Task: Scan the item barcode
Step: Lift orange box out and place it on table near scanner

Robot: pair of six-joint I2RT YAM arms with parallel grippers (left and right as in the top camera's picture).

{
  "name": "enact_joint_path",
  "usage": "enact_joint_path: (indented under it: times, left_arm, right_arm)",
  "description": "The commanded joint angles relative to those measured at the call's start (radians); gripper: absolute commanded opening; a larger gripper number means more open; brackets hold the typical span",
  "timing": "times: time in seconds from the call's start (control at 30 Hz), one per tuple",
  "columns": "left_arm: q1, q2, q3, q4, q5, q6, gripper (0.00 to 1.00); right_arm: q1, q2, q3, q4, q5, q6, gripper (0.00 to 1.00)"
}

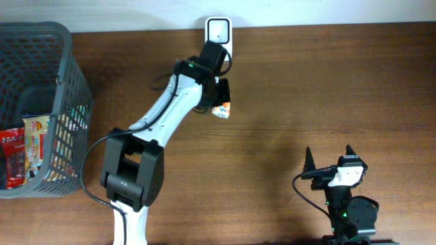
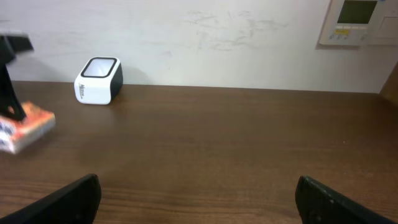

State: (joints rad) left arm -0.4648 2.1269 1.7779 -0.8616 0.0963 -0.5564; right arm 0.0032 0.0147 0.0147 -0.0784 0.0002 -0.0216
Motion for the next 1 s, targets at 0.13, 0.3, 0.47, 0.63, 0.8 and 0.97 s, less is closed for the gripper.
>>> enact_joint_path:
  times: [0.13, 0.3, 0.47, 0.63, 0.8, 0.97]
  left_arm:
    - [-0.083, -0.010, -0.143, 0.232, 0.004, -0.136, 0.17]
    - [-0.115, -0.008, -0.143, 0.256, 0.004, -0.133, 0.57]
    - [-0.074, -0.053, -0.024, 0.143, 0.003, 0.024, 0.73]
    - [-0.002, -0.178, 0.200, -0.101, -0.090, 0.162, 0.78]
    - [0.140, -0.372, 0.362, -0.270, -0.223, 0.218, 0.99]
    - [0.481, -0.565, 0.365, -0.346, -0.412, 0.262, 0.99]
  right_arm:
    - [-0.003, -0.006, -0.009, -0.002, 0.005, 0.011, 0.99]
    - [-0.003, -0.006, -0.009, -0.002, 0.005, 0.011, 0.99]
    - [-0.003, -0.006, -0.009, -0.002, 0.005, 0.011, 0.99]
    - [-0.004, -0.006, -0.009, -0.002, 0.005, 0.011, 0.99]
    - [-0.003, -0.006, -0.009, -0.002, 0.005, 0.011, 0.99]
    - [-0.003, -0.006, -0.009, -0.002, 0.005, 0.011, 0.99]
